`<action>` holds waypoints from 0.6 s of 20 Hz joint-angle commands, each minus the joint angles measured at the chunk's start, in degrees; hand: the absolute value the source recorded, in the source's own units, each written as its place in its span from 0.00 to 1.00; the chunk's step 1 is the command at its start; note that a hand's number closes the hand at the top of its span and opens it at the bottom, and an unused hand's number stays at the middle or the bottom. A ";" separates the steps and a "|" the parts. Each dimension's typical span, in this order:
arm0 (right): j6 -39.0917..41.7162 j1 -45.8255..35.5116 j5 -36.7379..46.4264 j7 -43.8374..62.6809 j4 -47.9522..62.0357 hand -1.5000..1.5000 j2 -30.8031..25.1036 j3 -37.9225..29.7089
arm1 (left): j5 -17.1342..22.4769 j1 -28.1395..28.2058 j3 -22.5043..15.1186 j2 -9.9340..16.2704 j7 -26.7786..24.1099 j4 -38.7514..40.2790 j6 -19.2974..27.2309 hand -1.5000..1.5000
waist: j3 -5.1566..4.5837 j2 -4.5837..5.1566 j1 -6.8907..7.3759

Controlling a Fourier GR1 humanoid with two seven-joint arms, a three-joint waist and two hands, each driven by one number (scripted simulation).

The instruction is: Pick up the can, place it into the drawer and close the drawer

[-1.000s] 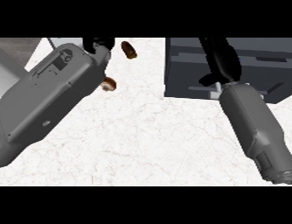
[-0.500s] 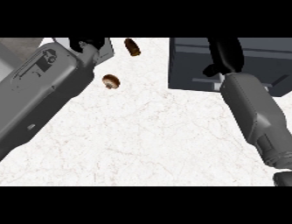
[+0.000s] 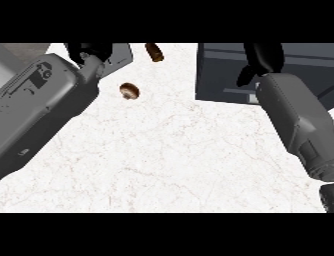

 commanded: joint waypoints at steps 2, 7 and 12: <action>1.99 -6.70 -0.93 0.16 0.66 0.00 -2.03 -1.46 | -0.34 0.73 0.46 1.11 0.82 -0.70 -1.07 0.00 | -0.32 -0.18 0.36; 7.97 -7.21 -11.27 -9.68 1.11 0.00 1.02 -9.97 | -0.60 1.68 -0.01 1.42 1.51 -3.50 -0.27 0.00 | -0.09 -0.11 1.54; 13.39 -6.76 -21.60 -14.80 1.43 0.00 2.38 -19.73 | -0.75 2.17 0.48 1.88 1.82 -4.19 0.25 0.00 | -0.03 -0.56 0.47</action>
